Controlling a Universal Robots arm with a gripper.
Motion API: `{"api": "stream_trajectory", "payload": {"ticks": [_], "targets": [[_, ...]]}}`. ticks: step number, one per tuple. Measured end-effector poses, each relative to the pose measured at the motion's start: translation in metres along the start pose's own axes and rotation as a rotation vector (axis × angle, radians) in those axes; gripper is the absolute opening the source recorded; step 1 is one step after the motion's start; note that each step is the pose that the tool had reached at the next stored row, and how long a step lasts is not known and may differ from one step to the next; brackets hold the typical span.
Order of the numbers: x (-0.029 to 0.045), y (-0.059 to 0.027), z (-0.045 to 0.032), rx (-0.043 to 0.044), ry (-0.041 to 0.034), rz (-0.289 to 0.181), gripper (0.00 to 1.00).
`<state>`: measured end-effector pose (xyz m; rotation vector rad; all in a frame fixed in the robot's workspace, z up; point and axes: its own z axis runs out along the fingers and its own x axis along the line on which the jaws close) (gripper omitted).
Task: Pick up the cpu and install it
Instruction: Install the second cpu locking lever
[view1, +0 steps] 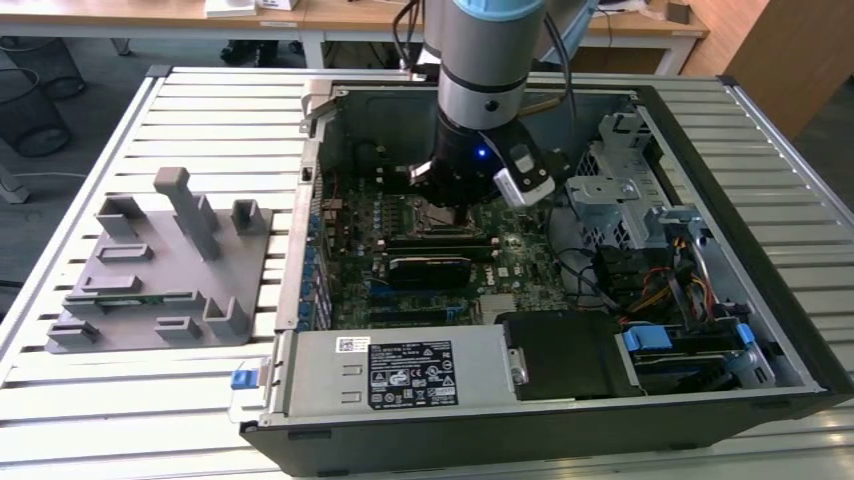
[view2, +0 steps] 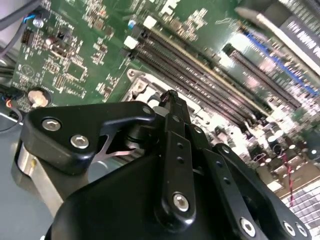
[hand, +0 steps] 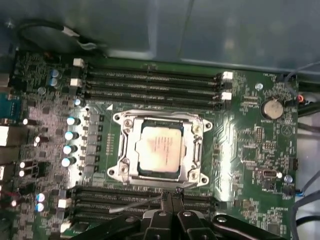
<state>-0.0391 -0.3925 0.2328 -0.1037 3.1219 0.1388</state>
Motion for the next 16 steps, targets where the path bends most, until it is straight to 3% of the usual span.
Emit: {"api": "stream_trajectory", "payload": {"ticks": [5, 16], "targets": [[0.0035, -0.0010, 0.0000, -0.0045, -0.0002, 0.000, 0.11], [0.0200, -0.0026, 0.0031, -0.0119, -0.0008, 0.000, 0.11]]}}
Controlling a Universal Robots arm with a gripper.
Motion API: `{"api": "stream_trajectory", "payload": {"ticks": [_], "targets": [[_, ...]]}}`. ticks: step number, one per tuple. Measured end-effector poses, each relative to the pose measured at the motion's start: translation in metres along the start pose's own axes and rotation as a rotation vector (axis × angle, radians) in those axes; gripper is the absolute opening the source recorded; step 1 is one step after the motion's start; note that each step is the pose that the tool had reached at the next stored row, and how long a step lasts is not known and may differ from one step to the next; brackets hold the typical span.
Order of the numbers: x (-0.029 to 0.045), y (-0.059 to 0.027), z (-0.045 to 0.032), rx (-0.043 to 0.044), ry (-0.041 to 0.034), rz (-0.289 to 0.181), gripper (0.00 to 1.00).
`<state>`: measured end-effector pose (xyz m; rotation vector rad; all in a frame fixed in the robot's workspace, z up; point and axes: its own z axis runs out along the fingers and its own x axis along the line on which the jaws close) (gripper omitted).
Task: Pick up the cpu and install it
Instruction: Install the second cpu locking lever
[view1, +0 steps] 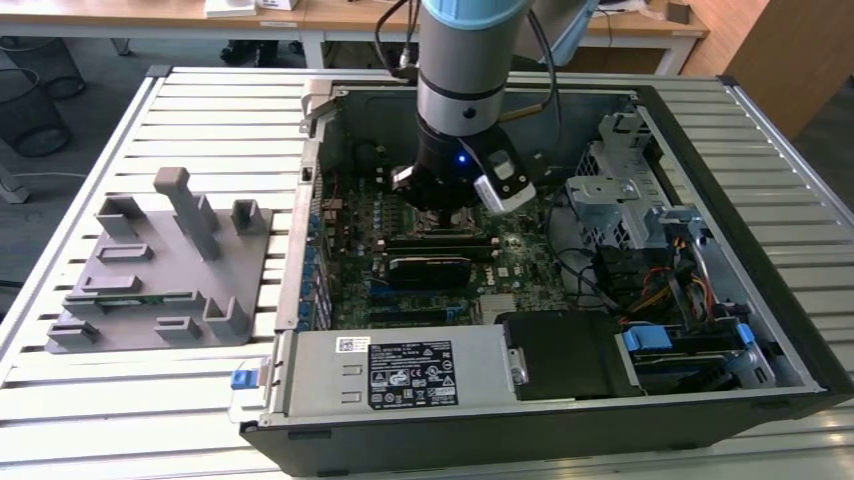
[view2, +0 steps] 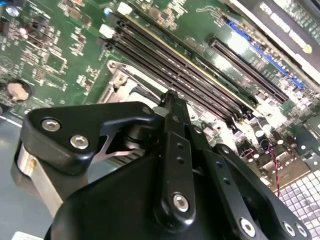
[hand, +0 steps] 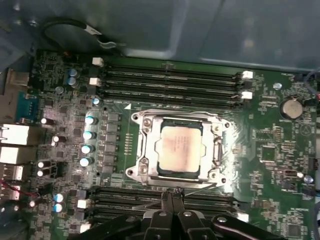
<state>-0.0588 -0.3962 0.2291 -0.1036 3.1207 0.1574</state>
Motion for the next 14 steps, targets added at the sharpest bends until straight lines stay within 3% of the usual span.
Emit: {"api": "stream_trajectory", "payload": {"ticks": [5, 8, 10, 13, 14], "targets": [[0.0033, -0.0008, 0.0065, -0.0054, -0.0003, 0.000, 0.11], [0.0034, -0.0023, 0.0098, -0.0152, -0.0009, 0.000, 0.11], [0.0036, -0.0040, 0.0107, -0.0302, -0.0020, 0.000, 0.11], [0.0039, -0.0083, 0.0109, -0.0641, -0.0042, 0.001, 0.11], [0.0041, -0.0102, 0.0112, -0.0673, -0.0045, 0.001, 0.11]]}}
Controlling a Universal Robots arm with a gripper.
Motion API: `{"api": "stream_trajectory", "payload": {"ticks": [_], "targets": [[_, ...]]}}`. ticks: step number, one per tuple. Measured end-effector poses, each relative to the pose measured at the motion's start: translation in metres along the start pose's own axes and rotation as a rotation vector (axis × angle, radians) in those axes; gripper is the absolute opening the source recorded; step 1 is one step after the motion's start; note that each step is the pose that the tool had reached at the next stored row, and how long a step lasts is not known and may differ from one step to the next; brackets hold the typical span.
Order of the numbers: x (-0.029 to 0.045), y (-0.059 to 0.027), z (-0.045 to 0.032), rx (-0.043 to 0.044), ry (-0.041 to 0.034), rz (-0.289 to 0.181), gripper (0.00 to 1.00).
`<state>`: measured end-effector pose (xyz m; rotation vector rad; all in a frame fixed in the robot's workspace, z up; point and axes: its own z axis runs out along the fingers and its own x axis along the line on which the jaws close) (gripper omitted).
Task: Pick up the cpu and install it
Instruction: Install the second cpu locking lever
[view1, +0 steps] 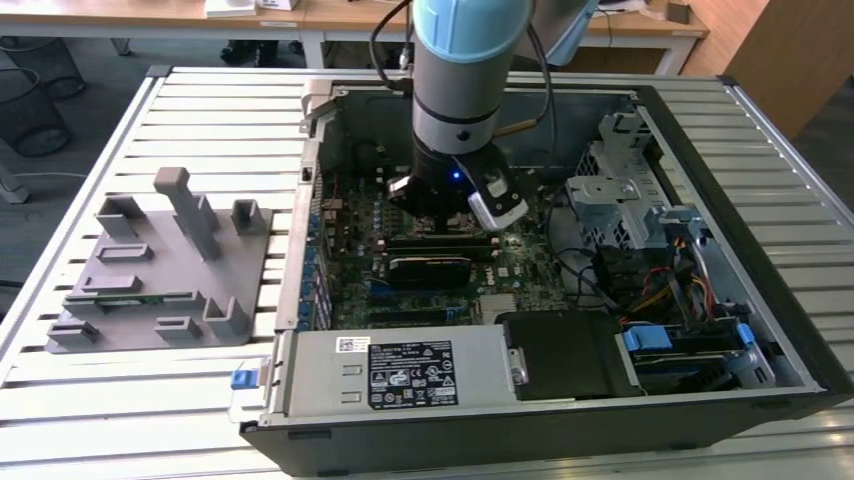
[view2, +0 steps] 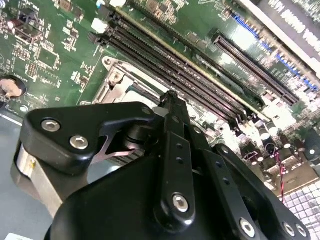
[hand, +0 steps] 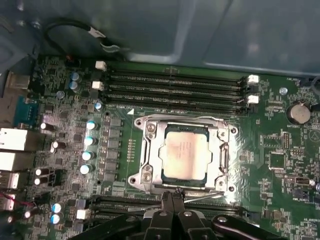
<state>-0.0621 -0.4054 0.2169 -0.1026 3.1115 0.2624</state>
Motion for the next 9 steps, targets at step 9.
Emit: {"api": "stream_trajectory", "payload": {"ticks": [9], "targets": [[0.0071, -0.0121, 0.0020, -0.0096, -0.0006, 0.000, 0.11]]}}
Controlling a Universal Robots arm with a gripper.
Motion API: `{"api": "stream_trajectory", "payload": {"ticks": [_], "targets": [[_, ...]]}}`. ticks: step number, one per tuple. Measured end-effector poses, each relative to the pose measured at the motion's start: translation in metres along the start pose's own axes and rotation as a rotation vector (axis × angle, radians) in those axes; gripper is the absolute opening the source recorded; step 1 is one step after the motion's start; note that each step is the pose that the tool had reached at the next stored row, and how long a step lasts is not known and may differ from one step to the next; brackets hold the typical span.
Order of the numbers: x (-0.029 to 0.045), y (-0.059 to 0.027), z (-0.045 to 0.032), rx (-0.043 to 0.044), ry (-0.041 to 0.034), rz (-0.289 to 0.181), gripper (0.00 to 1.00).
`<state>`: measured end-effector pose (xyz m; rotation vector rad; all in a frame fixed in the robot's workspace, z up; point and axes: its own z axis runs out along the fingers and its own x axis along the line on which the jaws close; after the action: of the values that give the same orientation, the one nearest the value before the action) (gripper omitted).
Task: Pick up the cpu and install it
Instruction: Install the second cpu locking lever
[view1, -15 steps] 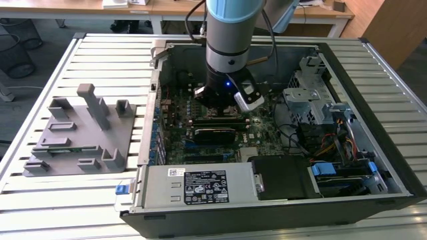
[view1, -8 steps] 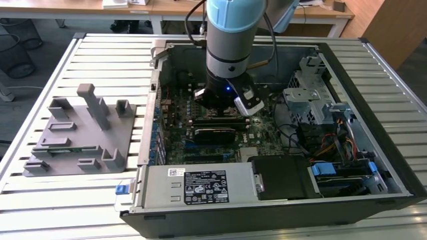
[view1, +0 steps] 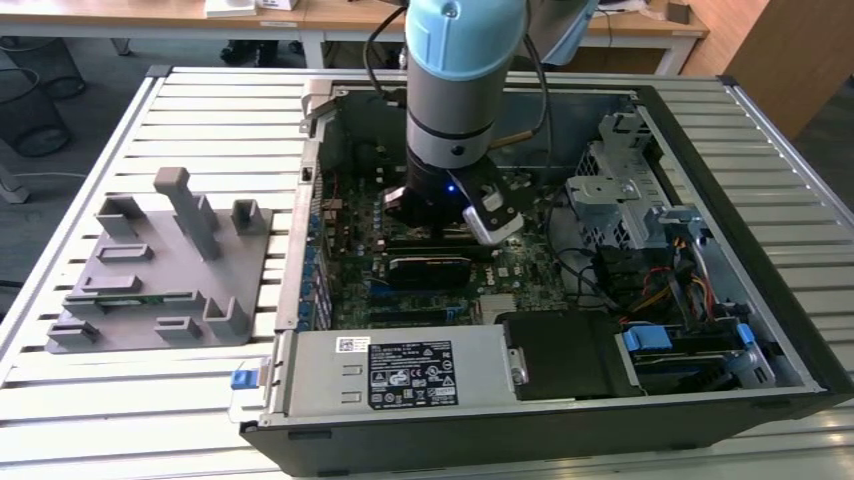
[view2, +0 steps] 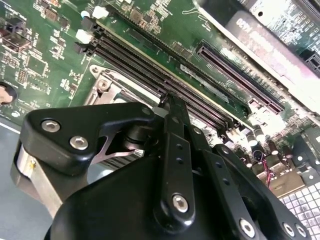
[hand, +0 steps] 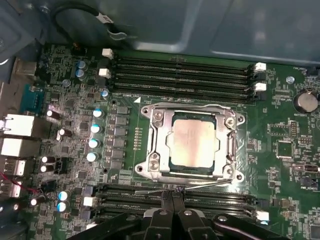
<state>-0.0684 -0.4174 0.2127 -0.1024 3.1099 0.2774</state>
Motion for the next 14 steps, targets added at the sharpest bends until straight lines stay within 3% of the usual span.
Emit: {"api": "stream_trajectory", "payload": {"ticks": [3, 8, 14], "targets": [[0.0017, -0.0002, 0.0016, -0.0067, -0.0004, 0.000, 0.11], [0.0023, -0.0001, 0.0013, -0.0080, 0.0024, 0.001, 0.11], [0.0020, 0.0016, -0.0082, -0.0081, 0.0039, 0.001, 0.11]]}}
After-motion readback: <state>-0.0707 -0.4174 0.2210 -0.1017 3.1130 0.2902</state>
